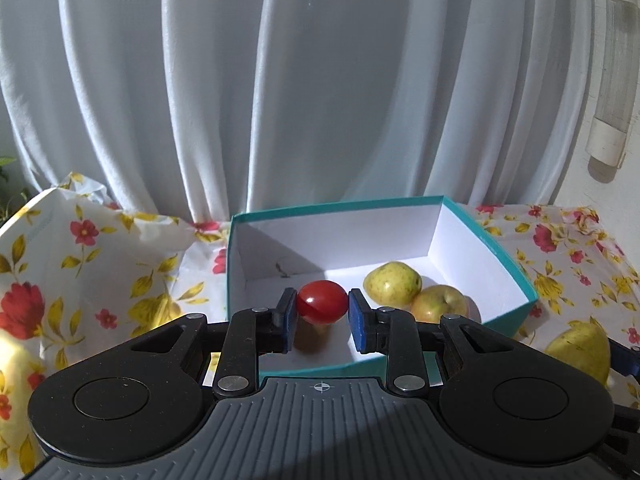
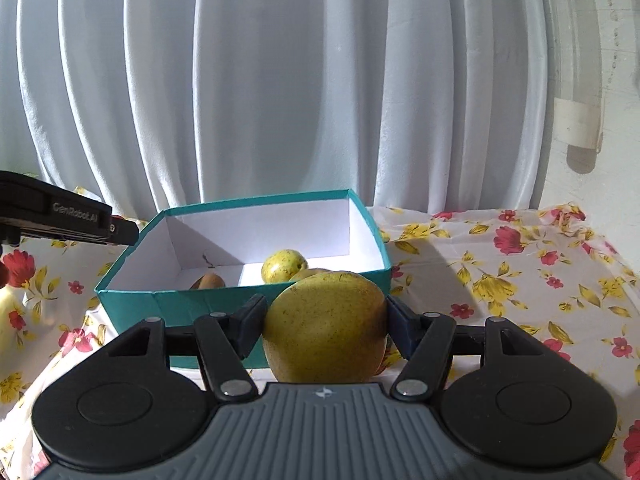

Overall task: Organize fruits
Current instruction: 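Lower the cherry tomato into the teal box and open the left tool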

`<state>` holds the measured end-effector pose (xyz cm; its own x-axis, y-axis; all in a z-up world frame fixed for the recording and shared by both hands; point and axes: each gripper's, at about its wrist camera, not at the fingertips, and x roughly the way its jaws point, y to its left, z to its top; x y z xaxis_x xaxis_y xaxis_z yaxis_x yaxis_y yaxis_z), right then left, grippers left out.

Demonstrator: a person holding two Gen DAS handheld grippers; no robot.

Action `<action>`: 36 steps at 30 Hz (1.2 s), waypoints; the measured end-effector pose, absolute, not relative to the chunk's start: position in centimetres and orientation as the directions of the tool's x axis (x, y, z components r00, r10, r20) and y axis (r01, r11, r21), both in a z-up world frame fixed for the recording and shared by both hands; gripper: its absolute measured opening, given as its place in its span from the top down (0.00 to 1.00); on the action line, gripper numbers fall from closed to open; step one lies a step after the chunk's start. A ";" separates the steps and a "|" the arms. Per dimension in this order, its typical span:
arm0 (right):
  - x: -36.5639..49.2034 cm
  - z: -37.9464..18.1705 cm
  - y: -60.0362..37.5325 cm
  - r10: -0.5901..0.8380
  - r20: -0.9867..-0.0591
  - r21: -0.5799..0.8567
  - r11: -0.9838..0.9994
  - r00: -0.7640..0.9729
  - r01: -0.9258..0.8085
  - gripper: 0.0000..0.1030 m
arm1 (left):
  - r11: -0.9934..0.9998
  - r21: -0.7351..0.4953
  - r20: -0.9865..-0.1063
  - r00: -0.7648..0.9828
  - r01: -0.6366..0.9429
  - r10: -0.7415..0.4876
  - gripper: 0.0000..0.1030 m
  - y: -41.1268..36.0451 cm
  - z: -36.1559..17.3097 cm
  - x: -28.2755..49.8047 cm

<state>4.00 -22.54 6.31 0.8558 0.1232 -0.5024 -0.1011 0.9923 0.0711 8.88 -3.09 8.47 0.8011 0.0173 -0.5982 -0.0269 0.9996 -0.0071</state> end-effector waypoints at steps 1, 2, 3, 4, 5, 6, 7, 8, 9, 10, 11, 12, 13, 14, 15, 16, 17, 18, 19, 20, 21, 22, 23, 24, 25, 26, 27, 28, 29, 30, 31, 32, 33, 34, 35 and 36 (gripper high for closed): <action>4.0 6.5 -22.6 0.115 -0.498 0.072 0.993 0.860 -0.091 0.38 | 1.000 -0.005 -0.598 0.801 -0.023 0.016 0.70 -3.2 8.4 9.6; 4.0 6.7 -22.8 0.107 -0.494 0.072 0.994 0.863 -0.082 0.38 | 1.000 0.001 -0.600 0.800 -0.024 0.019 0.70 -3.4 8.2 10.3; 4.1 6.9 -22.8 0.098 -0.493 0.067 0.995 0.865 -0.075 0.38 | 1.000 0.005 -0.598 0.802 -0.018 0.017 0.70 -3.6 8.1 10.9; 4.2 7.0 -22.9 0.088 -0.490 0.064 0.996 0.867 -0.065 0.38 | 1.000 0.009 -0.597 0.802 -0.016 0.018 0.70 -3.8 7.8 11.4; 4.2 7.1 -23.0 0.080 -0.489 0.064 0.996 0.869 -0.056 0.38 | 1.000 0.017 -0.601 0.799 -0.016 0.023 0.70 -4.0 7.5 12.0; 4.3 7.2 -23.1 0.075 -0.489 0.063 0.997 0.869 -0.051 0.38 | 1.000 0.023 -0.602 0.798 -0.017 0.027 0.70 -4.3 7.1 12.6; 4.3 7.3 -23.2 0.070 -0.487 0.062 0.997 0.871 -0.045 0.38 | 0.999 0.029 -0.605 0.796 -0.019 0.033 0.70 -4.4 6.7 13.2; 4.5 7.3 -23.3 0.062 -0.486 0.060 0.997 0.872 -0.038 0.38 | 0.999 0.038 -0.608 0.793 -0.021 0.040 0.70 -4.5 6.3 13.7; 4.6 7.3 -23.4 0.057 -0.486 0.058 0.998 0.872 -0.033 0.38 | 0.999 0.043 -0.609 0.792 -0.023 0.044 0.70 -4.7 5.8 14.3; 4.6 7.3 -23.5 0.053 -0.486 0.060 0.998 0.873 -0.028 0.38 | 0.999 0.048 -0.610 0.791 -0.024 0.048 0.70 -4.8 5.5 14.7; 4.7 7.2 -23.6 0.051 -0.487 0.061 0.998 0.872 -0.025 0.38 | 0.998 0.055 -0.611 0.790 -0.026 0.054 0.70 -4.9 5.1 15.0; 4.8 7.2 -23.7 0.051 -0.487 0.063 0.998 0.872 -0.023 0.38 | 0.998 0.058 -0.611 0.789 -0.027 0.057 0.70 -5.0 4.8 15.3; 4.8 7.3 -23.8 0.049 -0.486 0.064 0.998 0.872 -0.021 0.38 | 0.998 0.060 -0.613 0.788 -0.029 0.060 0.70 -5.0 4.5 15.6; 4.8 7.3 -23.8 0.050 -0.486 0.062 0.998 0.872 -0.022 0.38 | 0.997 0.065 -0.615 0.786 -0.029 0.063 0.70 -5.1 4.2 15.8; 4.8 7.4 -23.8 0.051 -0.485 0.060 0.998 0.873 -0.025 0.38 | 0.997 0.067 -0.619 0.783 -0.029 0.064 0.70 -5.2 3.9 16.1; 4.9 7.4 -23.8 0.051 -0.484 0.060 0.998 0.874 -0.025 0.38 | 0.997 0.065 -0.622 0.781 -0.031 0.065 0.70 -5.0 3.7 16.2; 4.8 7.4 -23.8 0.051 -0.483 0.059 0.998 0.874 -0.025 0.38 | 0.997 0.064 -0.625 0.778 -0.031 0.064 0.70 -5.1 3.5 16.4; 4.8 7.5 -23.9 0.052 -0.482 0.059 0.998 0.875 -0.027 0.38 | 0.998 0.060 -0.629 0.775 -0.032 0.063 0.70 -5.1 3.4 16.6; 4.9 7.5 -24.0 0.052 -0.480 0.060 0.998 0.876 -0.027 0.38 | 0.998 0.056 -0.630 0.774 -0.033 0.061 0.70 -5.1 3.2 16.8; 4.9 7.5 -24.1 0.051 -0.479 0.061 0.998 0.876 -0.025 0.38 | 0.998 0.055 -0.631 0.774 -0.033 0.060 0.70 -5.1 3.1 16.9; 5.0 7.4 -24.1 0.052 -0.478 0.063 0.998 0.877 -0.024 0.38 | 0.998 0.056 -0.632 0.772 -0.033 0.061 0.70 -5.2 3.0 17.0; 5.0 7.4 -24.2 0.052 -0.477 0.066 0.998 0.877 -0.023 0.38 | 0.998 0.057 -0.633 0.771 -0.032 0.061 0.70 -5.2 3.0 17.2; 5.1 7.4 -24.3 0.052 -0.477 0.068 0.997 0.877 -0.022 0.38 | 0.998 0.055 -0.634 0.771 -0.030 0.058 0.70 -5.4 2.9 17.3; 5.1 7.4 -24.3 0.052 -0.477 0.068 0.997 0.877 -0.022 0.38 | 0.998 0.055 -0.634 0.771 -0.027 0.056 0.70 -5.4 2.8 17.4; 5.1 7.4 -24.3 0.052 -0.477 0.069 0.997 0.878 -0.022 0.38 | 0.998 0.058 -0.636 0.770 -0.024 0.056 0.70 -5.6 2.6 17.5; 5.1 7.4 -24.4 0.054 -0.477 0.069 0.997 0.877 -0.023 0.38 | 0.998 0.058 -0.638 0.769 -0.021 0.053 0.70 -5.7 2.4 17.7; 5.1 7.4 -24.4 0.056 -0.477 0.069 0.997 0.877 -0.026 0.38 | 0.998 0.058 -0.642 0.765 -0.017 0.050 0.70 -5.8 2.1 17.8; 5.1 7.4 -24.5 0.056 -0.477 0.070 0.997 0.877 -0.025 0.38 | 0.998 0.060 -0.648 0.760 -0.016 0.052 0.70 -5.9 1.9 18.0; 5.1 7.4 -24.5 0.057 -0.477 0.072 0.997 0.877 -0.026 0.38 | 0.998 0.062 -0.651 0.757 -0.016 0.053 0.70 -6.0 1.7 18.1; 5.1 7.4 -24.5 0.059 -0.476 0.073 0.997 0.877 -0.028 0.38 | 0.998 0.062 -0.654 0.755 -0.018 0.054 0.70 -6.0 1.4 18.2; 5.1 7.4 -24.5 0.058 -0.477 0.072 0.997 0.877 -0.027 0.38 | 0.998 0.060 -0.658 0.751 -0.018 0.053 0.70 -6.0 1.3 18.3; 5.1 7.4 -24.6 0.057 -0.478 0.073 0.997 0.877 -0.026 0.38 | 0.998 0.056 -0.661 0.749 -0.016 0.048 0.70 -6.0 1.2 18.4; 5.1 7.4 -24.6 0.058 -0.478 0.073 0.997 0.877 -0.025 0.38 | 0.998 0.055 -0.663 0.747 -0.016 0.049 0.70 -6.0 1.0 18.5; 5.1 7.4 -24.6 0.057 -0.479 0.073 0.997 0.876 -0.025 0.38 | 0.998 0.057 -0.668 0.743 -0.015 0.049 0.70 -6.1 0.8 18.5; 5.0 7.4 -24.6 0.055 -0.480 0.074 0.997 0.876 -0.022 0.38 | 0.998 0.056 -0.672 0.739 -0.015 0.049 0.70 -6.1 0.7 18.6; 5.0 7.4 -24.7 0.054 -0.480 0.075 0.997 0.876 -0.020 0.38 | 0.998 0.053 -0.677 0.735 -0.014 0.047 0.70 -6.1 0.5 18.7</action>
